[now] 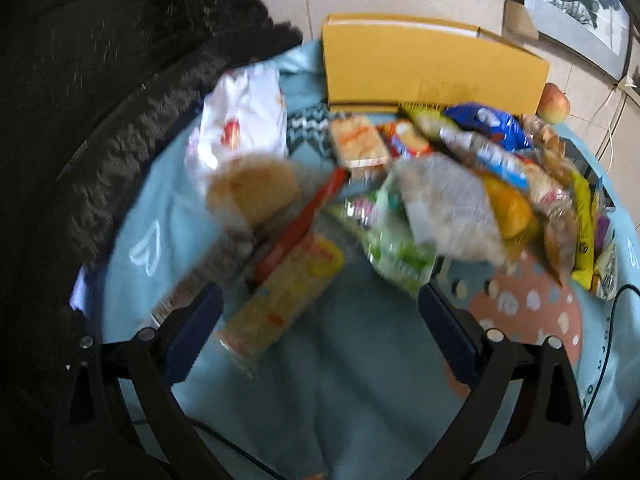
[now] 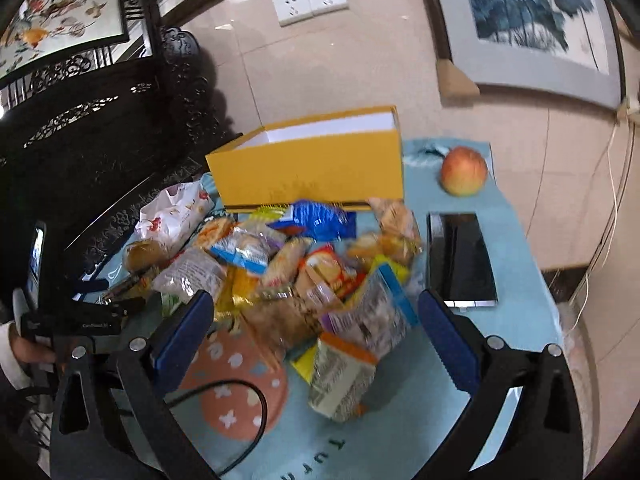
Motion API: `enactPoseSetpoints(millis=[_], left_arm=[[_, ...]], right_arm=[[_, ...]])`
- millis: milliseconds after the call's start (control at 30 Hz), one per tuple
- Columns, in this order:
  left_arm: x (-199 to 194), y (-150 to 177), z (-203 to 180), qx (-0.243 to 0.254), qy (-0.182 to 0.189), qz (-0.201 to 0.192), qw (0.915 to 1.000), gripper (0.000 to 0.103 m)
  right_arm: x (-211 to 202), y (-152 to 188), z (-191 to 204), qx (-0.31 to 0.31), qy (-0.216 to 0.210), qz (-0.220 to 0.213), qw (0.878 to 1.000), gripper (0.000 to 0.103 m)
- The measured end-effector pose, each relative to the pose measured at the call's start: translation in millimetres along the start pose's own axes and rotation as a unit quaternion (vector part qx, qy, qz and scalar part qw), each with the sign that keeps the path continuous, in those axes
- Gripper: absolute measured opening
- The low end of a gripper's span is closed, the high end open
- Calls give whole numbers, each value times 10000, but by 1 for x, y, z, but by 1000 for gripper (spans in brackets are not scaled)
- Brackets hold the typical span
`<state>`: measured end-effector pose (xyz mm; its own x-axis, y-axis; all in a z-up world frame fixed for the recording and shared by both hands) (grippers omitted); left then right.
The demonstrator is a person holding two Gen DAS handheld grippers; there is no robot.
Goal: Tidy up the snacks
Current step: 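Return both grippers to the pile and grasp the orange-topped bag with the right gripper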
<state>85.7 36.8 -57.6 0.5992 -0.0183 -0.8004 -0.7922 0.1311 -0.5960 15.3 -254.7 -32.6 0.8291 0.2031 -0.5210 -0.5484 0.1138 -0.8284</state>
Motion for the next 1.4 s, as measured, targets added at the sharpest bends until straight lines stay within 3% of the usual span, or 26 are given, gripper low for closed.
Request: enactPoseSetpoints(millis=[100, 167, 300, 333, 367, 467, 567, 667, 800, 833, 933, 1000, 1100, 1233, 1267, 1400], left_arm=[[7, 6, 3, -121, -51, -2, 9999, 95], [18, 9, 3, -51, -237, 41, 9997, 69], [22, 13, 3, 88, -610, 36, 9981, 49], [19, 14, 5, 15, -551, 44, 9985, 42], [16, 14, 7, -75, -438, 57, 9990, 29], [-2, 19, 7, -326, 124, 114, 9993, 15], [-14, 30, 2, -333, 446, 188, 9983, 3], [-9, 37, -4, -403, 860, 495, 9942, 3], [0, 36, -3, -429, 587, 433, 9964, 5], [-1, 34, -2, -485, 596, 374, 9963, 8], [-4, 27, -6, -376, 628, 283, 9969, 31], [0, 24, -6, -309, 606, 275, 9973, 31], [26, 26, -5, -388, 712, 628, 9947, 19], [26, 28, -7, -310, 664, 471, 9962, 15], [25, 28, -6, -422, 747, 512, 9950, 2], [2, 33, -7, -590, 961, 383, 9929, 0]], right_arm=[[1, 8, -12, 241, -61, 87, 9997, 102], [2, 13, -21, 496, -94, 165, 9986, 102], [3, 22, -41, 1132, -271, 392, 9924, 102], [4, 24, -45, 1235, -293, 437, 9910, 102], [4, 25, -48, 1285, -291, 466, 9902, 102], [4, 28, -53, 1337, -263, 486, 9895, 102], [5, 28, -50, 1221, -169, 475, 9912, 102], [7, 30, -46, 1165, -203, 561, 9914, 102], [7, 34, -39, 1095, -220, 640, 9917, 102], [5, 35, -38, 1063, -219, 645, 9920, 102], [3, 37, -36, 969, -193, 671, 9928, 102], [3, 37, -35, 971, -193, 679, 9928, 102], [4, 37, -32, 954, -168, 692, 9929, 102], [5, 39, -31, 856, -80, 760, 9934, 102], [5, 39, -33, 863, -52, 768, 9933, 102], [4, 39, -36, 873, 10, 763, 9933, 102]])
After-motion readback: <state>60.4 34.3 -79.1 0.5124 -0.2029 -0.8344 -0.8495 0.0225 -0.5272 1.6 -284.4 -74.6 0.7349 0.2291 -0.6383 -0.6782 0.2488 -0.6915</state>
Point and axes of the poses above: each gripper's, at about its wrist camera, not at the fingertips, and x roughly the way its jaws point, z to its left, y to its underside, the point moved 4 cm from there along x, roughly the way its jaws point, and after that the axes turned 3 degrees about y, right-handed, at the moved point
